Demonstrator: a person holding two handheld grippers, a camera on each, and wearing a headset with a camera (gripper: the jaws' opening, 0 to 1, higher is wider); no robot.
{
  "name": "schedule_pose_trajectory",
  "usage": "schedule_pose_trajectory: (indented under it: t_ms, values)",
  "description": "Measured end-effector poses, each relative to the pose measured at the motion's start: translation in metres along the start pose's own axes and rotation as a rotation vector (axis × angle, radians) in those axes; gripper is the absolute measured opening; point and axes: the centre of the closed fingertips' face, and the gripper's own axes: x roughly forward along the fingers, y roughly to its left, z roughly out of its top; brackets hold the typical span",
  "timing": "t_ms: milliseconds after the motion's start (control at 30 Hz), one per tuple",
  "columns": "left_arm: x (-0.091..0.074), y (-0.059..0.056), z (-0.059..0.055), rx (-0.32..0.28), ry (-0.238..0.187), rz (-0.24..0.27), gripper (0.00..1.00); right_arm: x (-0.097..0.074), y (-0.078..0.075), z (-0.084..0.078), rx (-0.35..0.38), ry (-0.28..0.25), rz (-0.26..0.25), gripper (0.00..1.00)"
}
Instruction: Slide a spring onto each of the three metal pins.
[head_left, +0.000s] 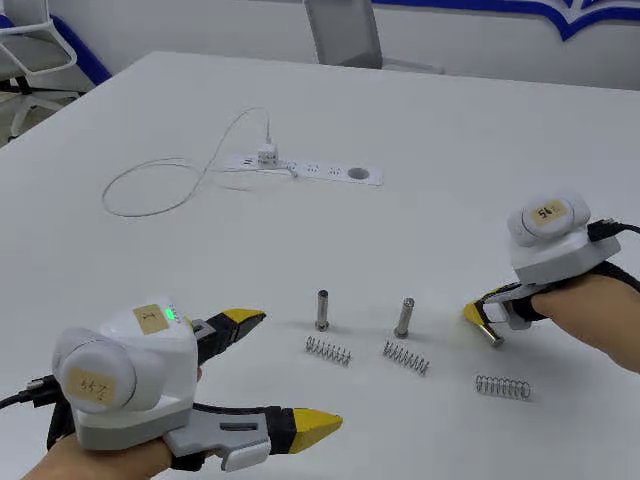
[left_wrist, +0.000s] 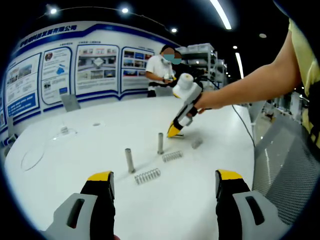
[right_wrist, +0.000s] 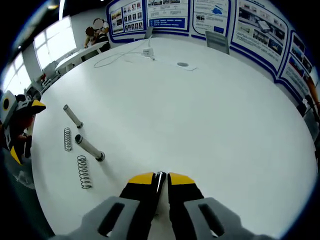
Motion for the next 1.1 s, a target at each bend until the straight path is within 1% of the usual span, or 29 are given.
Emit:
schedule_pose_trajectory:
  t_ms: [67, 133, 200, 367, 533, 700, 800, 900, 1100]
  values:
    - [0.0, 0.0, 0.0, -0.001, 0.0, 0.001, 0.84, 0.0, 0.0, 0.0, 0.002, 0.002, 0.001, 0.11]
    - [0.0, 0.001, 0.0, -0.001, 0.0, 0.002, 0.84, 0.001, -0.001, -0.002, -0.003, 0.017, -0.004, 0.1]
    - [0.0, 0.001, -0.001, -0.002, 0.001, 0.003, 0.84, 0.003, 0.0, -0.004, 0.012, 0.022, 0.005, 0.1]
    - [0.0, 0.002, -0.001, -0.004, 0.001, 0.004, 0.84, 0.003, 0.0, -0.004, 0.008, 0.024, 0.007, 0.1]
    - [0.002, 0.001, -0.001, -0.005, 0.0, 0.002, 0.84, 0.003, 0.0, -0.004, 0.016, 0.024, -0.01, 0.09]
    - [0.002, 0.001, 0.002, 0.0, -0.003, 0.0, 0.84, 0.002, -0.001, -0.004, 0.027, 0.013, -0.018, 0.09]
    - [0.002, 0.002, 0.003, 0.003, -0.005, 0.001, 0.84, -0.004, -0.001, -0.001, 0.035, -0.012, -0.02, 0.09]
    - [0.002, 0.002, 0.004, 0.004, -0.009, 0.002, 0.84, -0.014, 0.001, 0.004, 0.034, -0.04, -0.019, 0.09]
    - [0.003, -0.001, 0.007, 0.012, -0.013, -0.006, 0.83, -0.032, 0.002, 0.005, 0.045, -0.085, -0.029, 0.09]
